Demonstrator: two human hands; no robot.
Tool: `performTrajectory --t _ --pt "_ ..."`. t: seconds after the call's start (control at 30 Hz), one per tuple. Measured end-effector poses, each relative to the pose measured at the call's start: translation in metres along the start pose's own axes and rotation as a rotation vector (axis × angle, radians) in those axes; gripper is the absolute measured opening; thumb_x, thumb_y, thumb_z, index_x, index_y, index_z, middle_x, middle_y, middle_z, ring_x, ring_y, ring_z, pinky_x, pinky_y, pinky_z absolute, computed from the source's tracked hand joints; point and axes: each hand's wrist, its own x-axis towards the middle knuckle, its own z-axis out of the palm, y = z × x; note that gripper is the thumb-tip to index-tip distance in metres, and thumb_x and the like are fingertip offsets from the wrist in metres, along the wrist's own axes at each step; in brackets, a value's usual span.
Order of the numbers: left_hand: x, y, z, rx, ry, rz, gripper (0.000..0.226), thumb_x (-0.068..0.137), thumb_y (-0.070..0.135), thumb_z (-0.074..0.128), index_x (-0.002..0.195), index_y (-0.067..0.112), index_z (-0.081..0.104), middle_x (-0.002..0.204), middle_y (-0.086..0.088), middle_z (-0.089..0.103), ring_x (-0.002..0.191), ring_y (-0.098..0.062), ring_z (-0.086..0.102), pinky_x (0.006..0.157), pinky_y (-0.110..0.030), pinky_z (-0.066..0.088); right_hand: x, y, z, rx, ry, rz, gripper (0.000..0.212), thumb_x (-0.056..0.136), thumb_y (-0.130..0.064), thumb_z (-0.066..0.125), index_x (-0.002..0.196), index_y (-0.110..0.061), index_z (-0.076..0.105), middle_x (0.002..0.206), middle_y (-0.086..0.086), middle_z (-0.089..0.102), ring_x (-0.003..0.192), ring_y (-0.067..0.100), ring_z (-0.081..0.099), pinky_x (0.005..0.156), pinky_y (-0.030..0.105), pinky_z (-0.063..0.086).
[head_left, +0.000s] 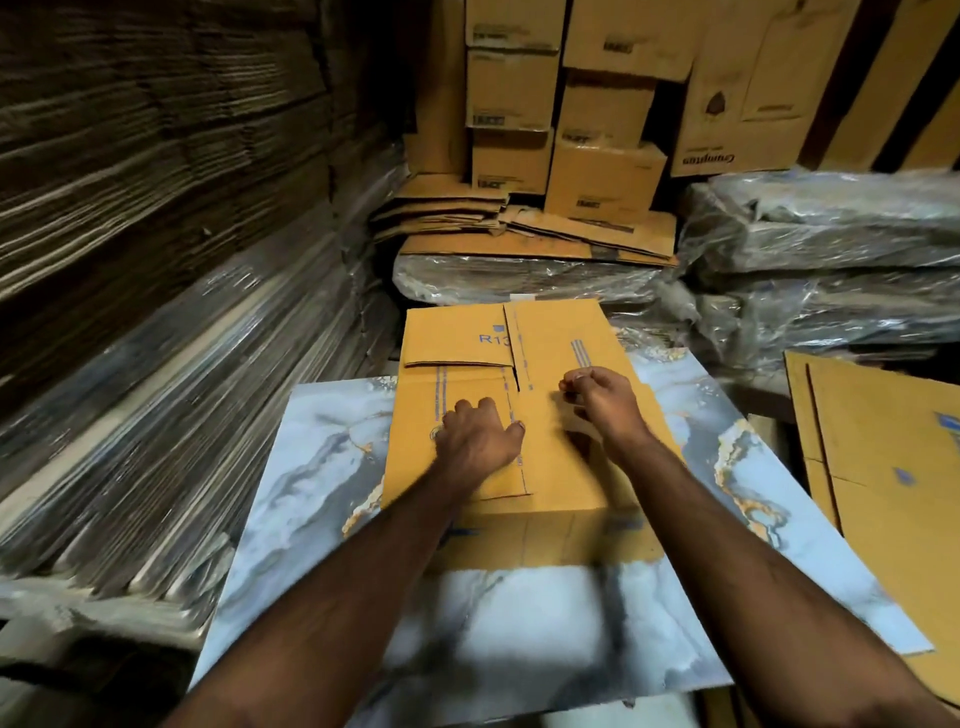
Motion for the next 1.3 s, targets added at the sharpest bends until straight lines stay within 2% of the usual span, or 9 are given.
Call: performTrajectory --t 0.13,0.3,0.53,0.67,0.8,0.97,1.07,1.2,1.3 --pt "0.025 0.012 0.017 0.098 -0.046 -0.096 0.08 0.084 0.075 0.041 0.136 0.015 0.042 0.144 -0.018 0.034 0.134 -0.036 0.031 0.102 -0.047 0.031 0.028 -0.006 0.016 0.047 -0.014 0.038 0.024 0.098 -0.007 0.047 0.083 -0.014 0.065 0.083 0.003 0.066 0.071 0.012 0.058 0.063 0.025 0.044" --pt "0.045 0.024 0.031 0.131 -0.096 -0.162 0.106 0.076 0.086 0.039 0.154 0.018 0.014 0.161 -0.022 -0.01 0.148 -0.041 -0.009 0.112 -0.063 -0.001 0.058 -0.022 0.039 0.169 -0.119 0.111 0.02 0.094 -0.01 0.048 0.087 -0.019 0.065 0.087 -0.001 0.064 0.076 0.014 0.055 0.067 0.026 0.044" --pt "0.057 0.034 0.028 0.144 -0.215 -0.24 0.108 0.081 0.068 0.059 0.156 0.021 -0.004 0.159 -0.022 -0.022 0.148 -0.041 -0.016 0.116 -0.063 -0.002 0.07 0.031 0.052 -0.224 0.109 0.003 0.019 0.093 -0.011 0.05 0.098 -0.012 0.069 0.098 0.007 0.069 0.09 0.026 0.061 0.074 0.029 0.044" --pt "0.059 0.028 0.014 0.14 -0.194 -0.266 0.105 0.07 0.068 0.061 0.148 0.01 0.02 0.153 -0.03 0.016 0.142 -0.045 0.017 0.112 -0.056 0.027 0.065 0.055 0.046 -0.471 0.068 -0.337 0.02 0.084 -0.005 0.047 0.089 -0.004 0.067 0.088 0.013 0.067 0.082 0.029 0.058 0.068 0.033 0.042" --pt "0.066 0.02 -0.033 0.14 -0.141 -0.134 0.066 0.078 0.058 0.055 0.126 0.012 0.052 0.131 -0.017 0.055 0.117 -0.033 0.053 0.086 -0.033 0.045 0.068 0.053 0.048 -0.613 -0.051 -0.46 0.026 0.079 -0.016 0.039 0.082 -0.004 0.062 0.084 0.015 0.063 0.082 0.035 0.054 0.068 0.036 0.036" --pt "0.068 -0.009 -0.078 -0.046 -0.146 -0.123 0.053 0.067 0.066 0.057 0.094 0.02 0.062 0.107 -0.005 0.068 0.09 -0.022 0.062 0.063 -0.028 0.043 0.053 0.044 0.06 -1.123 -0.421 -0.642 0.049 0.087 -0.049 0.036 0.122 -0.021 0.057 0.117 0.005 0.063 0.112 0.027 0.049 0.091 0.042 0.033" --pt "0.063 -0.009 -0.071 -0.037 -0.125 -0.105 0.055 0.063 0.067 0.052 0.09 0.02 0.062 0.095 -0.003 0.064 0.083 -0.02 0.059 0.059 -0.028 0.041 0.049 0.039 0.07 -1.275 -0.508 -0.549 0.074 0.08 -0.069 0.029 0.136 -0.023 0.043 0.125 0.008 0.06 0.12 0.027 0.042 0.095 0.046 0.027" --pt "0.059 -0.006 -0.062 -0.04 -0.052 -0.089 0.054 0.068 0.062 0.053 0.095 0.017 0.065 0.091 -0.006 0.063 0.082 -0.024 0.06 0.054 -0.027 0.036 0.047 0.006 0.087 -1.299 -0.655 -0.275 0.058 0.087 -0.059 0.049 0.133 -0.025 0.047 0.133 0.007 0.048 0.125 0.028 0.032 0.103 0.051 0.022" --pt "0.06 -0.013 -0.068 -0.111 -0.013 -0.097 0.044 0.071 0.059 0.056 0.082 0.017 0.062 0.08 -0.006 0.06 0.069 -0.021 0.053 0.05 -0.027 0.031 0.044 -0.009 0.087 -1.227 -0.626 -0.297 0.054 0.086 -0.057 0.058 0.132 -0.03 0.052 0.135 0.007 0.05 0.125 0.031 0.035 0.099 0.049 0.026"
